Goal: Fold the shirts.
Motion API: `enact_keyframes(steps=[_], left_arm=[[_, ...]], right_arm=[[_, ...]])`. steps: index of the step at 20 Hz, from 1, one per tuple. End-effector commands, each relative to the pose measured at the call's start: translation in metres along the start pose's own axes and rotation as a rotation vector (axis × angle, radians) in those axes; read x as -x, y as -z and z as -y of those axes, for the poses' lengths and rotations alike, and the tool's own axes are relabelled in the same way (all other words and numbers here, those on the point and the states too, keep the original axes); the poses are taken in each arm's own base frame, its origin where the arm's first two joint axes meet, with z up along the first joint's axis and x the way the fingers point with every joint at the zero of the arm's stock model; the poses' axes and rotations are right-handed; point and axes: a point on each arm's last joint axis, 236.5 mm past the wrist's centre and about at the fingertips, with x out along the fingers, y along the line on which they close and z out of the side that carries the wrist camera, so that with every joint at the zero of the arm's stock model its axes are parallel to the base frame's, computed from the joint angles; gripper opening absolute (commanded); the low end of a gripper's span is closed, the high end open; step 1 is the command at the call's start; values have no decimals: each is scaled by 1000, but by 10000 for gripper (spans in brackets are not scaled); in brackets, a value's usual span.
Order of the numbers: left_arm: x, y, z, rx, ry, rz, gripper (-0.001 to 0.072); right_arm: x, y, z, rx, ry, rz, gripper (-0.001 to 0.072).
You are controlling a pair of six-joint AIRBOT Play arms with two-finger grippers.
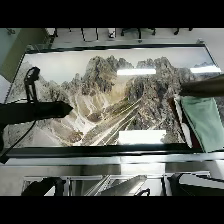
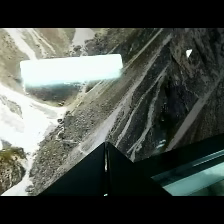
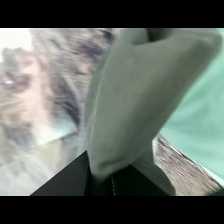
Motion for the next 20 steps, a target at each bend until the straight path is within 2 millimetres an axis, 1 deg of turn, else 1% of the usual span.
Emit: enact_keyframes(steps=[1, 2, 3, 5, 6, 8, 9, 10, 11, 12, 13, 14, 15, 16, 17, 18, 19, 20], left_arm=[[-27, 6, 19, -55, 36, -47, 16], [-33, 8, 22, -74, 41, -59, 15], [-37, 10, 24, -85, 45, -71, 16], [-43, 14, 27, -102, 50, -90, 16], [-44, 15, 28, -104, 52, -94, 16], [-42, 15, 30, -107, 55, -91, 15], [-41, 15, 30, -107, 55, -88, 15], [-39, 14, 31, -109, 56, -83, 16], [-37, 13, 32, -112, 58, -74, 16], [-33, 12, 33, -116, 60, -62, 16], [-28, 10, 35, -120, 62, -46, 16], [-24, 7, 36, -122, 65, -27, 15], [-20, 2, 37, -124, 66, -1, 15], [-15, -3, 36, -118, 64, 22, 16], [-10, -9, 33, -112, 58, 43, 16], [-3, -19, 30, -103, 50, 66, 16], [4, -30, 27, -95, 41, 83, 16], [13, -42, 23, -87, 31, 99, 15]], right_arm=[[40, 32, 68, -163, 295, 50, 24], [45, 42, 82, -183, 347, 59, 24], [45, 54, 97, -202, 395, 48, 25], [33, 78, 127, -240, 477, -3, 26], [22, 89, 140, -256, 504, -40, 27], [-8, 110, 163, -286, 535, -127, 35], [-24, 120, 176, -294, 549, -168, 59], [-39, 128, 186, -286, 559, -210, 315], [-48, 136, 193, -261, 566, -257, 677], [-52, 139, 197, -227, 568, -297, 705], [-53, 139, 197, -221, 570, -315, 705], [-51, 136, 195, -215, 565, -313, 705], [-51, 131, 184, -204, 527, -299, 705], [-53, 121, 166, -194, 456, -266, 705], [-54, 109, 140, -173, 356, -225, 705], [-56, 99, 109, -150, 235, -191, 705], [-58, 93, 78, -123, 118, -163, 705], [-60, 91, 47, -84, 14, -140, 697]])
